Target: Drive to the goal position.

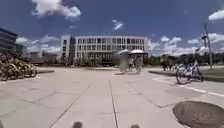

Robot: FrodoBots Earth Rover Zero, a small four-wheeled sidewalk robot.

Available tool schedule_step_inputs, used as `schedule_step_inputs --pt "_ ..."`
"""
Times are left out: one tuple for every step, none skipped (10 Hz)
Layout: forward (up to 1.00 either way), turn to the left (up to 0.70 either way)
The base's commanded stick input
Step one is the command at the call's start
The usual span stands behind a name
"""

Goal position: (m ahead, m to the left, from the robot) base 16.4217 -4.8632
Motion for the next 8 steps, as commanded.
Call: schedule_step_inputs --pt "0.70 0.00" --pt "0.70 0.00" --pt "0.70 0.00" --pt "0.70 0.00" --pt "0.70 0.00" --pt "0.70 0.00" --pt "0.70 0.00" --pt "0.70 0.00"
